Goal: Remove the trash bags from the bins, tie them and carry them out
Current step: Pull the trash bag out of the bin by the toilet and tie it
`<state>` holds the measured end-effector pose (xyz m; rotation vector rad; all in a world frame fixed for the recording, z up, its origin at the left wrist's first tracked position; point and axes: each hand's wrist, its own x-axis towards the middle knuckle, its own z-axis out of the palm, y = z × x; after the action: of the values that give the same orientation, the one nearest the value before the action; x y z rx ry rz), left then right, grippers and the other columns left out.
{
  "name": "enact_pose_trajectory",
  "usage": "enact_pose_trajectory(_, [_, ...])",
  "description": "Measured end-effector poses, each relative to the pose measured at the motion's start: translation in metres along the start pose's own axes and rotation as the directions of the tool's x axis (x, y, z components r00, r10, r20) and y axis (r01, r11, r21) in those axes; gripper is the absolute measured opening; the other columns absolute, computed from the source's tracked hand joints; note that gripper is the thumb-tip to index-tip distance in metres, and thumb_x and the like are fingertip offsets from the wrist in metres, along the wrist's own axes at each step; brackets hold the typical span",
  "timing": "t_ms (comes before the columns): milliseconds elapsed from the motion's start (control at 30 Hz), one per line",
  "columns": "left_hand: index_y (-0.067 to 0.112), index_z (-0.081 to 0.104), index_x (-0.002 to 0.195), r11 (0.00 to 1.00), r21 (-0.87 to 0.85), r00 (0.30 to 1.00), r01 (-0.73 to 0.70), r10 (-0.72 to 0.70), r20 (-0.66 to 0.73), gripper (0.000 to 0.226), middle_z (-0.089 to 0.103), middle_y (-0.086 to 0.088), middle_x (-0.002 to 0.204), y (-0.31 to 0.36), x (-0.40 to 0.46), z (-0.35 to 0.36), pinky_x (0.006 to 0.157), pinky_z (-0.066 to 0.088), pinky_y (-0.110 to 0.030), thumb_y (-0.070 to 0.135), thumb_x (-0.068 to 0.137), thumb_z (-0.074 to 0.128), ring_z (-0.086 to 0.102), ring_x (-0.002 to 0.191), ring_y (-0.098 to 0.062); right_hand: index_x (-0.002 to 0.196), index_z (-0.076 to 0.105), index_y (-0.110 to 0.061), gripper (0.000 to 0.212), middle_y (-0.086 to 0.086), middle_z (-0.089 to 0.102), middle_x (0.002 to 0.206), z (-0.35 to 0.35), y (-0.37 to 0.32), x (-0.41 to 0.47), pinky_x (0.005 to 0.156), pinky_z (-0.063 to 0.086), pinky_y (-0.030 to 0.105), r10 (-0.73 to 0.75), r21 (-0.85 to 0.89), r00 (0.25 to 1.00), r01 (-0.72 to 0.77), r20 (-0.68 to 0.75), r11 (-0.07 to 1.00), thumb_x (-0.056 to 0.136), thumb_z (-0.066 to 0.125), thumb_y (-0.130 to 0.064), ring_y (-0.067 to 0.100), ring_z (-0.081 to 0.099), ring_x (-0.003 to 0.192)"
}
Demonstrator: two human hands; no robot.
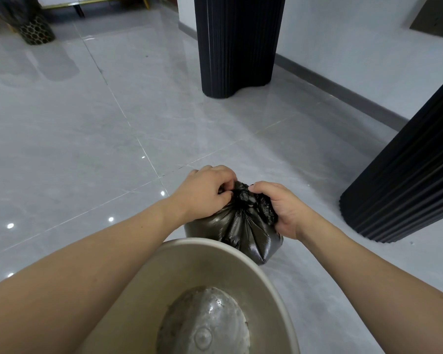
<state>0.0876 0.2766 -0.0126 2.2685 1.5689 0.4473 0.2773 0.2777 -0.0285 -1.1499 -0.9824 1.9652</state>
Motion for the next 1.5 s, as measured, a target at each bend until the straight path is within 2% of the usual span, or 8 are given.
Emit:
enact_pose_trajectory(433, [0.027,0.050,0.078,0.980,0.088,0.984,0.177,-0.176,-0.028,0.007,0.052,0.013,0.071,-0.001,0.001,0.007,0.085,0.029,-0.034,0.024,0.083,0.054,0.051,0.077,-0.016,0.066,0.065,-0.014,0.019,0.004,0.064,0.060,0.006,-0.009,0.008,0.051,0.047,0.023,0.107,-0.401,0.988,-0.141,-0.107,0.905,0.077,0.059,-0.028,0.016,0.061,0.052])
enact_pose_trajectory(700, [0.024,0.055,0.088,0.957,0.007,0.953,0.291,-0.290,0.092,0.005,0.058,0.012,0.086,-0.001,-0.003,0.002,0.079,0.040,-0.035,0.022,0.090,0.051,0.057,0.084,-0.021,0.087,0.064,-0.010,0.029,0.015,0.057,0.104,-0.004,-0.007,0.010,0.089,0.043,0.045,0.139,-0.306,0.945,-0.233,-0.297,0.923,0.069,0.052,-0.029,0.033,0.052,0.094])
enact_pose_trajectory(833, [0.021,0.057,0.084,0.923,-0.105,0.894,0.371,-0.324,0.310,0.005,0.061,0.004,0.085,0.007,-0.007,-0.001,0.064,0.044,-0.029,0.018,0.083,0.054,0.057,0.076,-0.017,0.086,0.054,-0.008,0.011,0.010,0.048,0.080,-0.005,-0.001,0.009,0.061,0.039,0.030,0.202,-0.240,0.921,-0.289,-0.333,0.927,0.081,0.046,-0.013,0.023,0.044,0.066])
enact_pose_trajectory(967, [0.023,0.065,0.083,0.927,0.006,0.747,0.375,-0.305,0.591,0.031,0.065,0.007,0.082,0.023,-0.003,0.006,0.072,0.047,-0.031,0.053,0.075,0.068,0.061,0.082,-0.015,0.073,0.044,-0.013,0.013,0.005,0.041,0.069,-0.002,0.006,0.011,0.034,0.033,0.017,0.281,-0.084,0.892,-0.329,-0.355,0.940,0.079,0.040,-0.003,0.020,0.038,0.053])
enact_pose_trajectory(1133, [0.022,0.060,0.081,0.948,0.187,0.873,0.258,-0.312,0.374,0.029,0.062,0.004,0.081,0.036,0.011,0.013,0.069,0.038,-0.031,0.051,0.080,0.064,0.058,0.085,-0.023,0.069,0.041,-0.013,0.017,0.007,0.042,0.069,-0.003,-0.002,0.014,0.029,0.027,0.017,0.307,0.050,0.905,-0.306,-0.295,0.951,0.080,0.036,-0.002,0.020,0.042,0.042])
enact_pose_trajectory(1267, [0.021,0.055,0.071,0.943,-0.038,0.882,0.329,-0.293,0.369,0.017,0.057,0.003,0.070,0.033,0.015,0.003,0.057,0.038,-0.025,0.022,0.088,0.054,0.057,0.069,-0.017,0.069,0.044,-0.012,0.015,0.005,0.045,0.058,-0.006,-0.012,0.012,0.030,0.033,0.016,0.300,0.015,0.903,-0.310,-0.307,0.951,0.083,0.045,-0.008,0.014,0.044,0.028])
enact_pose_trajectory(1400, [0.014,0.056,0.073,0.879,-0.218,0.879,0.424,-0.343,0.331,0.023,0.064,-0.005,0.083,0.029,0.015,-0.004,0.075,0.046,-0.033,0.021,0.091,0.045,0.059,0.082,-0.021,0.073,0.049,-0.010,0.003,0.008,0.043,0.062,-0.008,-0.017,0.010,0.049,0.033,0.027,0.171,-0.235,0.951,-0.234,-0.259,0.943,0.072,0.052,-0.010,0.020,0.040,0.049])
enact_pose_trajectory(1500, [0.012,0.051,0.068,0.873,-0.217,0.886,0.437,-0.376,0.271,0.027,0.061,-0.007,0.077,0.027,0.015,-0.007,0.069,0.043,-0.034,0.023,0.091,0.042,0.053,0.072,-0.022,0.078,0.057,-0.012,0.024,0.006,0.049,0.065,-0.005,-0.020,0.010,0.051,0.036,0.027,0.049,-0.302,0.976,-0.114,-0.214,0.947,0.055,0.053,-0.010,0.020,0.045,0.057])
